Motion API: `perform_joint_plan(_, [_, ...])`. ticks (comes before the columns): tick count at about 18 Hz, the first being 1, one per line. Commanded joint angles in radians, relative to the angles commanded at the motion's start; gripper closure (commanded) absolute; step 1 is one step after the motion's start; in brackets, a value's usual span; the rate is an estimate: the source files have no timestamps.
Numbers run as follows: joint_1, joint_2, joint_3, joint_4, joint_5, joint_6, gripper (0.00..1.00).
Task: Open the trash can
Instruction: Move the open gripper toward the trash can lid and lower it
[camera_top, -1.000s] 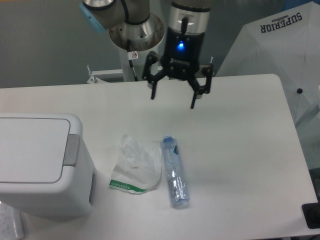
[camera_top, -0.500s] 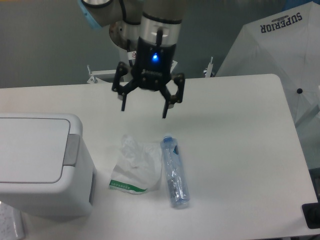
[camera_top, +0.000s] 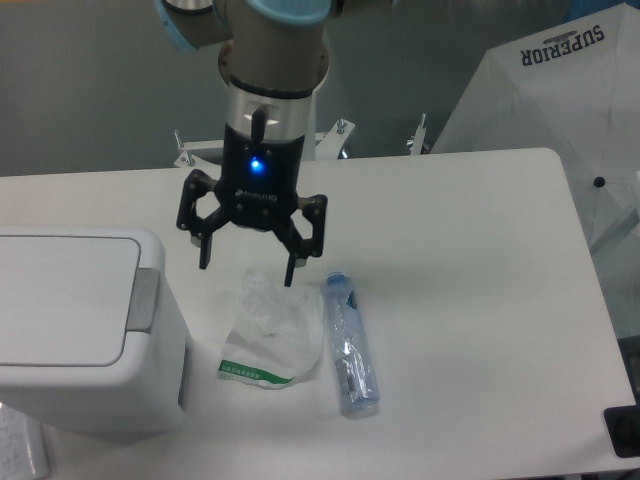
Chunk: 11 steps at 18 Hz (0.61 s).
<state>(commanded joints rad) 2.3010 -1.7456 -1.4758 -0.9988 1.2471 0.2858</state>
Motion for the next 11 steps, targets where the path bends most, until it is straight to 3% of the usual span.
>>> perform_joint_plan(2, [-0.008,-0.012,0.003,0.032,0.0,-0.062,0.0])
perform_joint_plan(11, [-0.038,-0.032,-0.001,0.037,0.0,-0.109,0.0])
